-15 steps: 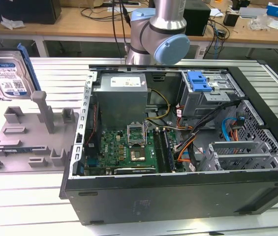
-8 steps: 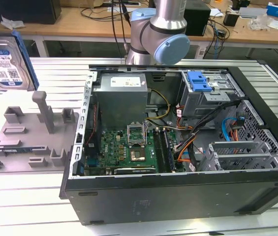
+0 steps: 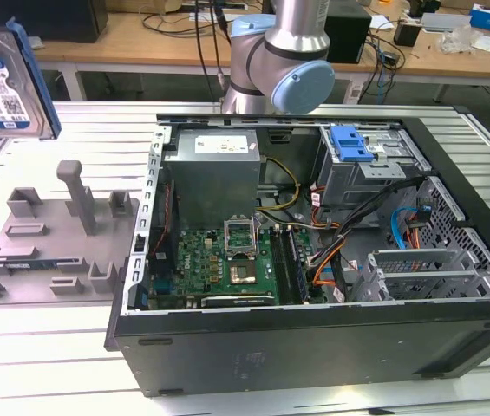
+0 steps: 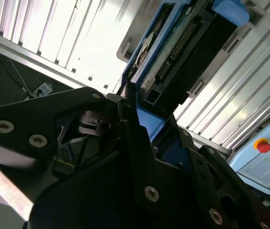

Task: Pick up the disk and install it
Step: 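Pick up the disk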

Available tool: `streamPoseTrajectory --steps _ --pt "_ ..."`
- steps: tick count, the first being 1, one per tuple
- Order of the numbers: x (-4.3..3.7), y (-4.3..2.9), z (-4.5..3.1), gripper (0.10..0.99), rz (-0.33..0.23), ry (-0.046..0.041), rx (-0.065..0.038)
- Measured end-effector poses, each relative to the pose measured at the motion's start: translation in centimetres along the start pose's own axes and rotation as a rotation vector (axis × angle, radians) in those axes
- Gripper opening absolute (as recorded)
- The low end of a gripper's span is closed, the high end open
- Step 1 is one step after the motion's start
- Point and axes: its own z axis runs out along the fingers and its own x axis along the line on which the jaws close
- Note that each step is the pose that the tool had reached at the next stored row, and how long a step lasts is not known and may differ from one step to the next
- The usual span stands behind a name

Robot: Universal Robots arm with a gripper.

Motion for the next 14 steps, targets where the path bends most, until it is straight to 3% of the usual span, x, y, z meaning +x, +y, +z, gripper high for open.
streamPoseTrajectory --steps 7,14 --pt "0.02 0.02 -3.02 0.365 0.000 -0.0053 0.000" --pt "0.09 0.02 -3.31 0.365 0.000 -0.0081 0.000"
